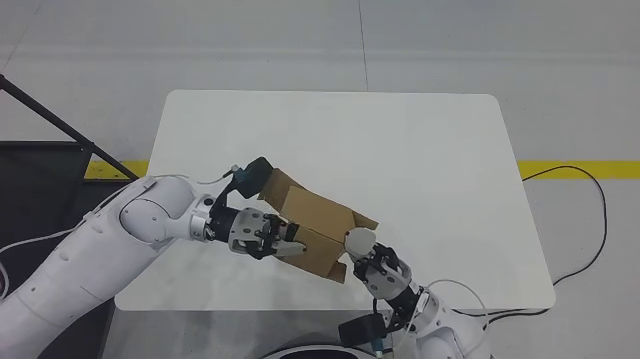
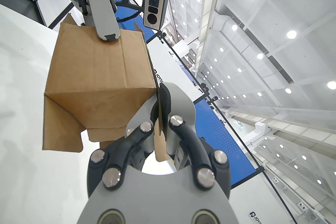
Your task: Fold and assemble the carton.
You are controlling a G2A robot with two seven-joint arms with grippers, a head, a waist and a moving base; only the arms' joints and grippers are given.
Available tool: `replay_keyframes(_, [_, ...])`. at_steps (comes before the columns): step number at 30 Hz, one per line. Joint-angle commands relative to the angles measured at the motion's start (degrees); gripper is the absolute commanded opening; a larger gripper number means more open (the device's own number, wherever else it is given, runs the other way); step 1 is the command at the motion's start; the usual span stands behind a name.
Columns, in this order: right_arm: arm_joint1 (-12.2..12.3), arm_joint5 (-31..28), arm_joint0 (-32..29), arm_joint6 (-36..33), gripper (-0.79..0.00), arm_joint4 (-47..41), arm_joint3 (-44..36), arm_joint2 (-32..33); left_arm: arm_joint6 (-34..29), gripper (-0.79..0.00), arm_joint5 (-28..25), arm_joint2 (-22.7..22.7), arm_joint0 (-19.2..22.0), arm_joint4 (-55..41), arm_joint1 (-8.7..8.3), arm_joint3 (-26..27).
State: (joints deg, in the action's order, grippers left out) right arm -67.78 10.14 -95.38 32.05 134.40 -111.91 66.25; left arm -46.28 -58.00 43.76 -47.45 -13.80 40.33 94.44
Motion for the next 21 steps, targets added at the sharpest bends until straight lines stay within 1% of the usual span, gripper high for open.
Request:
replay_keyframes(1, [0.0, 0.1, 0.0, 0.0, -0.785, 0.2, 0.0, 0.0, 0.0, -0.785, 0.0, -0.1, 0.1, 0.0, 0.06, 0.0])
replay_keyframes(5, [0.0, 0.7, 0.0, -0.1, -0.785, 0.2, 0.1, -0.1, 0.0, -0.785, 0.0, 0.2, 0.0, -0.4, 0.23, -0.3])
replay_keyframes(6, [0.0, 0.9, 0.0, -0.2, -0.727, 0.2, 0.1, -0.1, 0.0, -0.785, 0.0, 0.4, 0.0, -0.5, 0.29, -0.3])
replay_keyframes(7, [0.0, 1.1, 0.0, -0.4, -0.613, 0.2, 0.2, 0.0, 0.1, -0.785, 0.0, 0.6, -0.1, -0.6, 0.36, -0.4])
replay_keyframes(8, [0.0, 1.3, -0.1, -0.6, -0.582, 0.3, 0.2, 0.0, 0.2, -0.785, 0.0, 0.8, -0.2, -0.6, 0.44, -0.5])
replay_keyframes(10, [0.0, 1.5, -0.2, -0.8, -0.471, 0.4, 0.2, 0.0, 0.5, -0.785, 0.0, 1.2, -0.4, -0.5, 0.59, -0.5])
replay_keyframes(11, [0.0, 1.9, -0.2, -1.1, -0.363, 0.6, 0.1, 0.2, 0.6, -0.785, 0.0, 1.4, -0.5, -0.4, 0.66, -0.5])
replay_keyframes(12, [0.1, 2.1, -0.4, -1.2, -0.299, 0.7, 0.1, 0.2, 0.7, -0.785, 0.0, 1.6, -0.6, -0.4, 0.72, -0.5])
replay_keyframes(15, [0.1, 2.8, -0.8, -1.0, -0.234, 0.4, 0.0, 0.5, 1.1, -0.785, 0.0, 2.5, -1.1, -0.3, 0.84, -0.4])
replay_keyframes(16, [0.1, 3.1, -0.9, -0.9, -0.197, 0.2, 0.0, 0.7, 1.4, -0.785, 0.0, 2.9, -1.3, -0.3, 0.86, -0.3])
replay_keyframes(17, [0.1, 3.5, -1.1, -0.9, -0.111, 0.0, 0.1, 0.9, 1.6, -0.785, 0.0, 3.3, -1.5, -0.4, 0.87, -0.1])
replay_keyframes(18, [0.2, 4.0, -1.3, -0.8, -0.071, -0.3, 0.1, 1.1, 1.9, -0.785, 0.0, 3.8, -1.8, -0.6, 0.86, 0.0])
replay_keyframes(21, [0.2, 5.8, -2.1, -0.3, -0.025, -1.9, 0.0, 2.3, 2.6, -0.785, 0.0, 5.5, -2.9, -1.1, 0.78, 0.6])
